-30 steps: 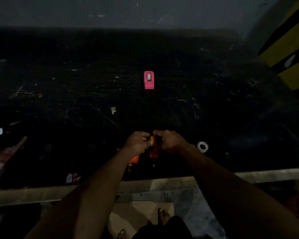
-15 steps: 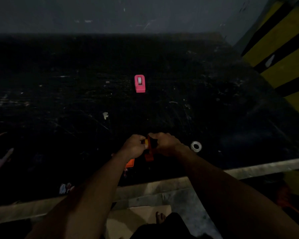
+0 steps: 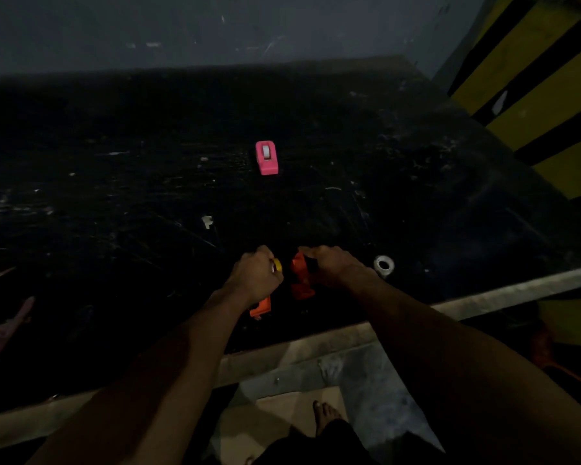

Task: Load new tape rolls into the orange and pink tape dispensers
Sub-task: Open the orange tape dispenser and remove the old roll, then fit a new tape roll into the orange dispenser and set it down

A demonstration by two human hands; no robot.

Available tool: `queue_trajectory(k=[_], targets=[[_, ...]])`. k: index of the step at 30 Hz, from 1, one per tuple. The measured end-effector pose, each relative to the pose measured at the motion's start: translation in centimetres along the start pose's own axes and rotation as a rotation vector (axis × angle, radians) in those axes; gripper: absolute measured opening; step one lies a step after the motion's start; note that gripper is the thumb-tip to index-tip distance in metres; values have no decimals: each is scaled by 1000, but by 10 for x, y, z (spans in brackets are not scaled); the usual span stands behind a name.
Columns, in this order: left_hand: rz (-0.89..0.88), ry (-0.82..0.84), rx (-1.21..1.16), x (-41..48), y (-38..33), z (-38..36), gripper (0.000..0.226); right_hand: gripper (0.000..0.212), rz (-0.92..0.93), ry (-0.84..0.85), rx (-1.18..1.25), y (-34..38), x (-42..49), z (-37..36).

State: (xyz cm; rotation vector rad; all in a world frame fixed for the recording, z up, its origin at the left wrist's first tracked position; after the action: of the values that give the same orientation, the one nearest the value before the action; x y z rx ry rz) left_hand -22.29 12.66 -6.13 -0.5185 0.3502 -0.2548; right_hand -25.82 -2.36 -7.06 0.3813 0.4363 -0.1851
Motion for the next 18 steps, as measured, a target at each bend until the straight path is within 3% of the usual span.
queue_trajectory(k=[4, 14, 18], targets=[[-19, -9, 18, -1, -1, 13, 43, 91, -72, -48, 8, -6, -5, 9], [-163, -3, 39, -8, -54, 3, 42, 38, -136, -220, 22, -68, -55, 37], [-166, 5, 46, -8, -74, -14, 40, 31, -113, -185, -3, -90, -54, 32]])
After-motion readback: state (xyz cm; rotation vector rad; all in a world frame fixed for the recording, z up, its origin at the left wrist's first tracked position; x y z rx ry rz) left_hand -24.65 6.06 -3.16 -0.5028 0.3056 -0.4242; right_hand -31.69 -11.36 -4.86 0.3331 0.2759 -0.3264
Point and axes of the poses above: each hand's wrist, its own x-axis towards the middle knuckle, its own z-axis out of the back of the hand, y = z × x, the point moved 10 cm from there along x, towards the middle knuckle, and after that the axes turned 2 degrees about -y, right-handed, at the moved point
